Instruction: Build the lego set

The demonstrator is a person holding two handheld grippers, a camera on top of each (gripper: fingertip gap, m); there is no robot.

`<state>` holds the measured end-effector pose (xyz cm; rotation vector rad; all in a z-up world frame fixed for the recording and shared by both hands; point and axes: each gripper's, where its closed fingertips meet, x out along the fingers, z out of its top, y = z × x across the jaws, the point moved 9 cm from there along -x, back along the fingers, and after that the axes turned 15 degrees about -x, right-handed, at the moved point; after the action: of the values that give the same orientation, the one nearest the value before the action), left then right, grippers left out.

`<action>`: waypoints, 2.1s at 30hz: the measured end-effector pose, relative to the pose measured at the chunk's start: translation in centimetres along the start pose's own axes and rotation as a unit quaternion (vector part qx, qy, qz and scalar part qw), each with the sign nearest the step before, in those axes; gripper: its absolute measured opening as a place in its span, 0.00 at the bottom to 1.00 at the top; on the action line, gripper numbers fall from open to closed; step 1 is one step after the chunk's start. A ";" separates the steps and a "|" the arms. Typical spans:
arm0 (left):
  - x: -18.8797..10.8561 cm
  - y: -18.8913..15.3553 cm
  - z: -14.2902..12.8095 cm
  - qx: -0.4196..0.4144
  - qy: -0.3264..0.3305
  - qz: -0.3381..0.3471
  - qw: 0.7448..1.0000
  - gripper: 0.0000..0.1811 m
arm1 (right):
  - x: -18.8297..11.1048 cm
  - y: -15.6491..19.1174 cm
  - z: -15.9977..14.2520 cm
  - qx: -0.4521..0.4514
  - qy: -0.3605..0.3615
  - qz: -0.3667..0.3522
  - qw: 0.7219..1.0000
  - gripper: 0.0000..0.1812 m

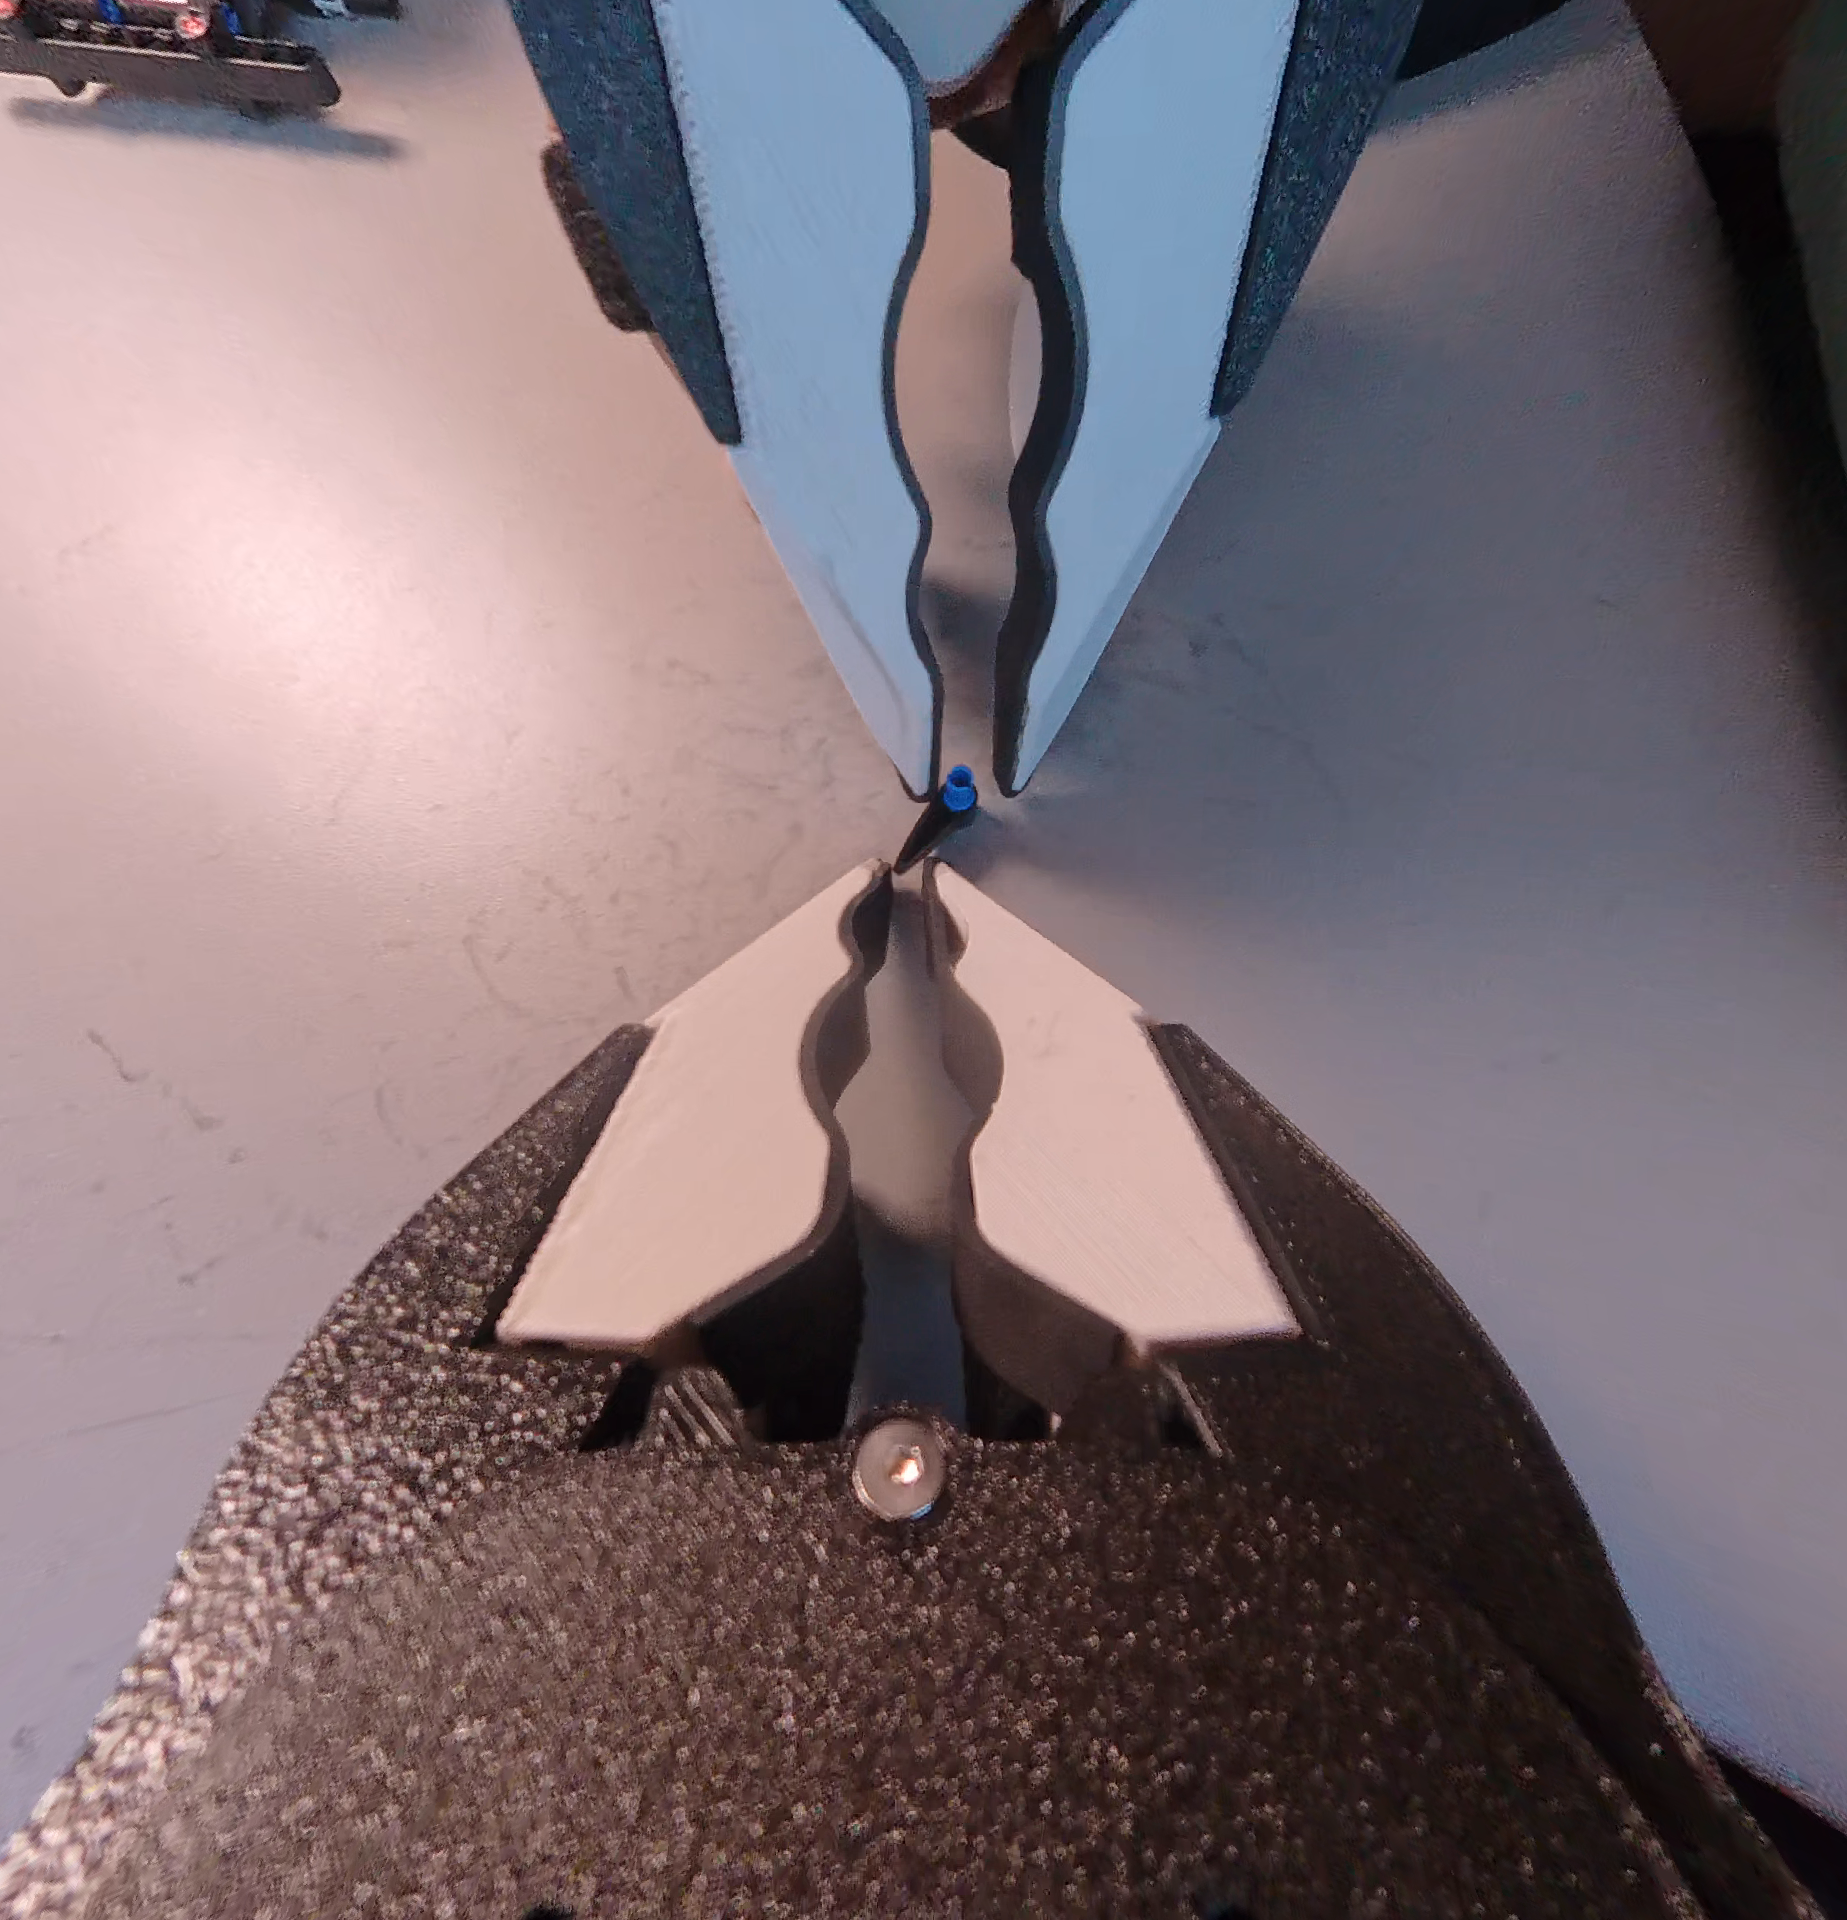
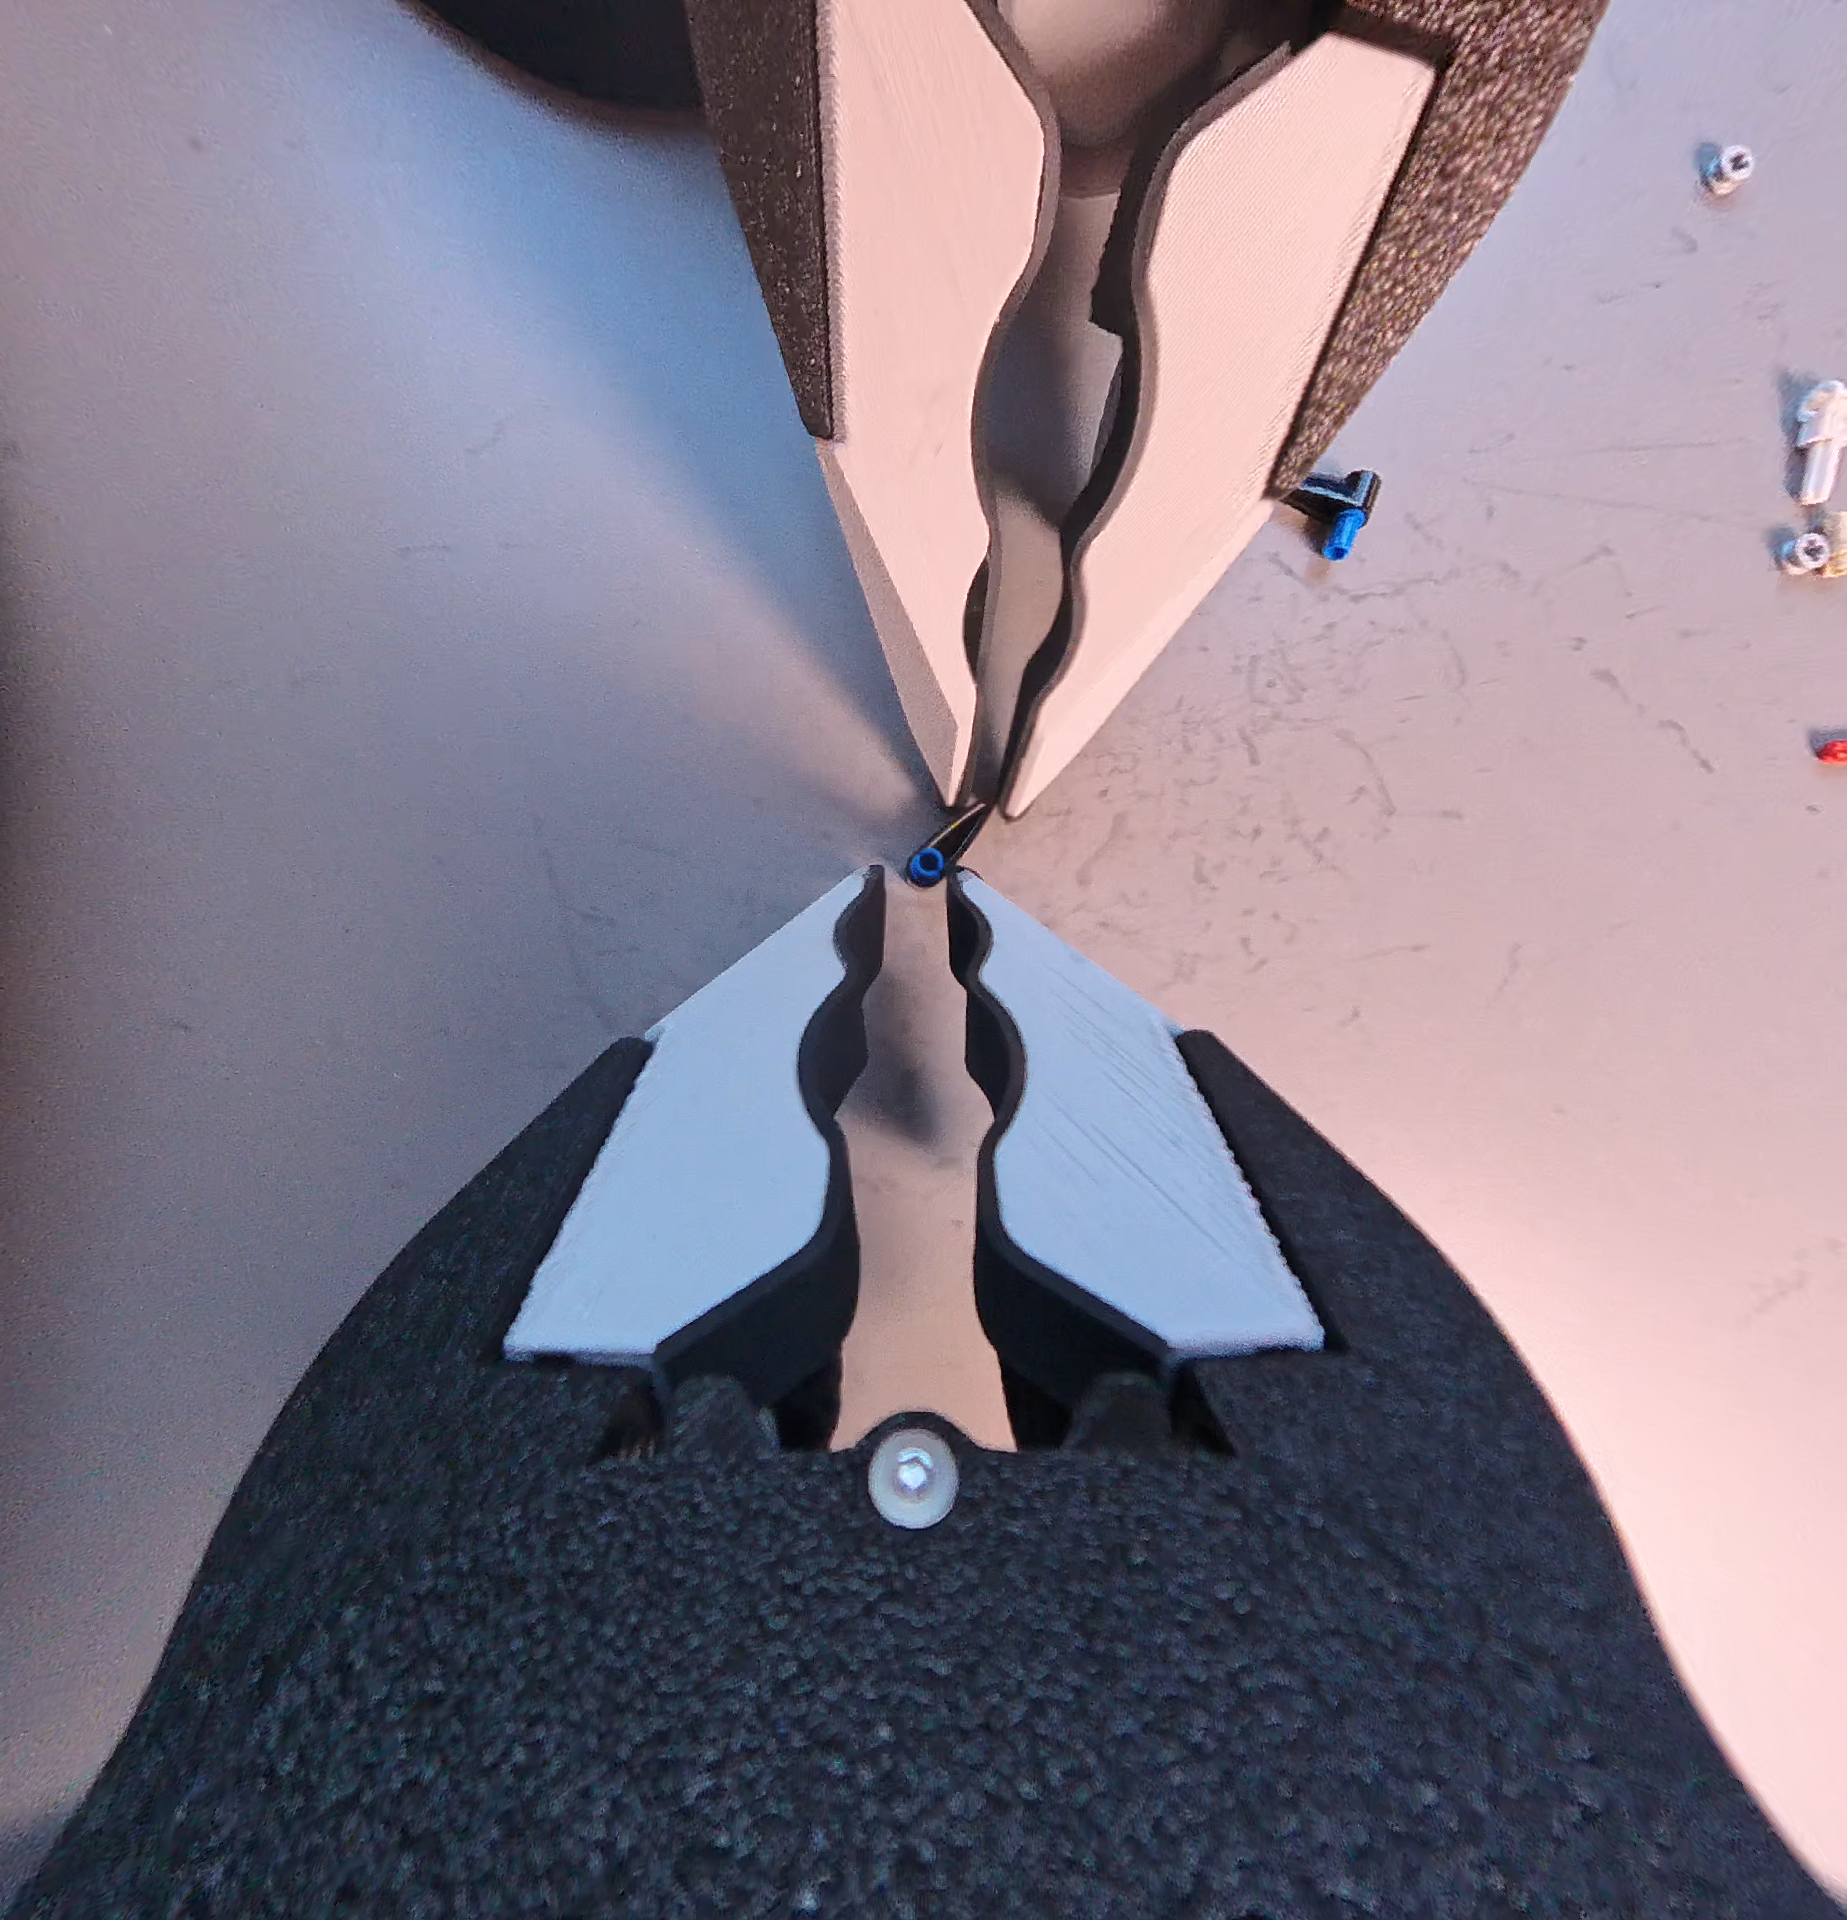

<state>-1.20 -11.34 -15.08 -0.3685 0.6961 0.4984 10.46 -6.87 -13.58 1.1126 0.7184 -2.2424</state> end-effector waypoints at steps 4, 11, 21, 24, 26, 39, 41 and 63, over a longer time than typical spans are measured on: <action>-0.2 0.5 0.2 -0.002 -0.017 0.036 0.999 0.04 | -0.2 0.2 -0.3 0.013 -0.010 0.000 1.000 0.06; -3.6 3.7 0.1 -0.050 -0.076 0.138 0.986 0.07 | -0.6 -0.1 -0.7 0.006 -0.036 -0.014 0.999 0.09; -7.4 5.7 -3.2 -0.117 -0.086 0.072 0.987 0.15 | 0.3 -1.2 -1.4 -0.030 -0.064 0.023 0.997 0.24; -6.5 5.6 -3.5 -0.119 -0.060 0.083 0.988 0.15 | 0.5 -1.6 -1.3 -0.036 -0.071 0.039 0.996 0.22; -6.0 5.5 -3.4 -0.121 -0.054 0.085 0.988 0.15 | 0.7 -1.7 -1.3 -0.036 -0.077 0.051 0.995 0.21; -4.6 5.2 -3.3 -0.118 -0.023 0.080 0.989 0.10 | 1.3 -4.5 -1.8 0.027 -0.074 -0.022 0.997 0.13; -4.5 4.8 -3.2 -0.111 -0.020 0.062 0.992 0.09 | 1.5 -5.4 -2.0 0.055 -0.067 -0.053 0.995 0.13; -4.1 3.8 -3.1 -0.091 -0.021 0.043 0.995 0.05 | -4.2 -7.1 -2.9 0.139 -0.181 -0.145 0.963 0.25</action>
<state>-7.58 -11.02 -15.04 -0.4984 0.6300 0.6525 9.53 1.06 -10.01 0.7120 0.4426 -2.7642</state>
